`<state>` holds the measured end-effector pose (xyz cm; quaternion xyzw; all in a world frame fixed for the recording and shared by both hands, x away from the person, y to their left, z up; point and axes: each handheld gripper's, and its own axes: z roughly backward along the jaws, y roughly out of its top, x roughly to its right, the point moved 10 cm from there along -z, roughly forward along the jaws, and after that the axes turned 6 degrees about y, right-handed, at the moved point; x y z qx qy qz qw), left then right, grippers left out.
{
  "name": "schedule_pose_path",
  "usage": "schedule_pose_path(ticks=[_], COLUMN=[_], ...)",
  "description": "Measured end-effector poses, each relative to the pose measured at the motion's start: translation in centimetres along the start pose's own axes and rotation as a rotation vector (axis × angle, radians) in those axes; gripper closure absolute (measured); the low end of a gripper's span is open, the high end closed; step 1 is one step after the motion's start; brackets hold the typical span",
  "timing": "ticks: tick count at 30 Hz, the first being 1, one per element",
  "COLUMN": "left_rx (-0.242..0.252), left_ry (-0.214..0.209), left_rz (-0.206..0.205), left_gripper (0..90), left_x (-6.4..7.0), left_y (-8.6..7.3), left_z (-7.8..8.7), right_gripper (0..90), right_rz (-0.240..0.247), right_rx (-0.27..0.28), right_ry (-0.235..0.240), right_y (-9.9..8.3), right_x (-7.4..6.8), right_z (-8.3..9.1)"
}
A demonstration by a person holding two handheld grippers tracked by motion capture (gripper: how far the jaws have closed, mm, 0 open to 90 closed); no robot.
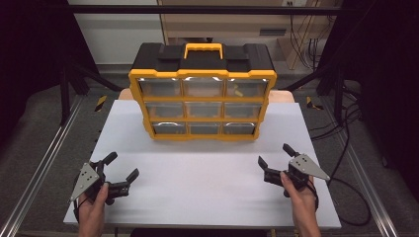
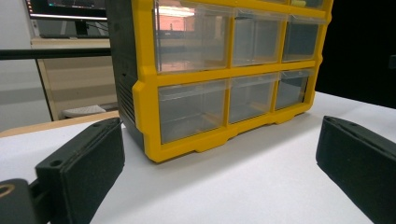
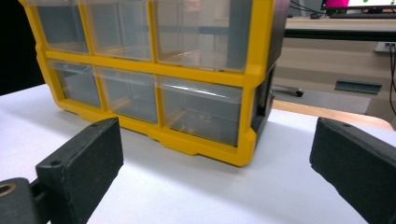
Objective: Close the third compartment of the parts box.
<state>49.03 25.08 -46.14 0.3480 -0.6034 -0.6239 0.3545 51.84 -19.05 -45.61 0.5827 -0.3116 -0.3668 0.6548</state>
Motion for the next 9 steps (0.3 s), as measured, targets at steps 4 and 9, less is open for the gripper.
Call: schedule_pose_path(ticks=[4,9], left_rx=[-0.007,-0.008], left_ry=[-0.001,0.010], left_rz=[0.009,0.020], left_gripper=[0.9,0.7], left_x=[0.2,0.1], left_y=[-0.1,-0.1], left_z=[-0.2,-0.3], right_gripper=[3.2,3.1], right_rz=[0.004,0.037], right_rx=[-0.008,-0.019], right_ry=[0.018,0.021], right_y=[-0.6,-1.1], right_x=[-0.7,-1.2], right_z=[-1.0,-1.7])
